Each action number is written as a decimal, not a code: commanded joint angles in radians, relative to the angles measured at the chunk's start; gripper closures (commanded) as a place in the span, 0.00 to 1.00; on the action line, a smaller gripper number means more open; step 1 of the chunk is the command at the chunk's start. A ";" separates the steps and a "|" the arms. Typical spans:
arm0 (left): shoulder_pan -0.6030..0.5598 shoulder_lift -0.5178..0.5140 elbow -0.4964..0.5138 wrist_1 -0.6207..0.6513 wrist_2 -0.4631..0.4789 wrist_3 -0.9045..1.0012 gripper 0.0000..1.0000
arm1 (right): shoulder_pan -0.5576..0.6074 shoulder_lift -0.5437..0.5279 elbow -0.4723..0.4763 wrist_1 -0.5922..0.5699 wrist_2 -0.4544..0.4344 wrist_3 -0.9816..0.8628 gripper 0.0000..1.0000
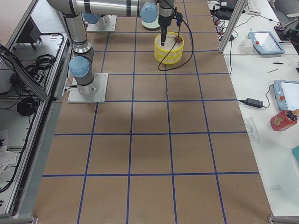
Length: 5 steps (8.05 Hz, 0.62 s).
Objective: Place buns in different layers of steamer
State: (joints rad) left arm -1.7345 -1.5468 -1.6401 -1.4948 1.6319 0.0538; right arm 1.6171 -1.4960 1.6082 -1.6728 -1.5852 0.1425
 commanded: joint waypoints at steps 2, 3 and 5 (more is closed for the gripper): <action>0.010 0.014 0.003 -0.043 0.008 0.064 0.00 | -0.002 -0.030 -0.014 0.007 0.001 -0.001 0.00; 0.021 0.023 0.002 -0.054 0.006 0.051 0.00 | -0.002 -0.035 -0.028 0.007 -0.004 -0.004 0.00; 0.024 0.024 -0.001 -0.059 0.000 -0.003 0.00 | -0.002 -0.033 -0.050 0.021 -0.001 -0.015 0.00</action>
State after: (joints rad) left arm -1.7143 -1.5256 -1.6389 -1.5441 1.6381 0.0982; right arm 1.6153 -1.5280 1.5755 -1.6608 -1.5915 0.1336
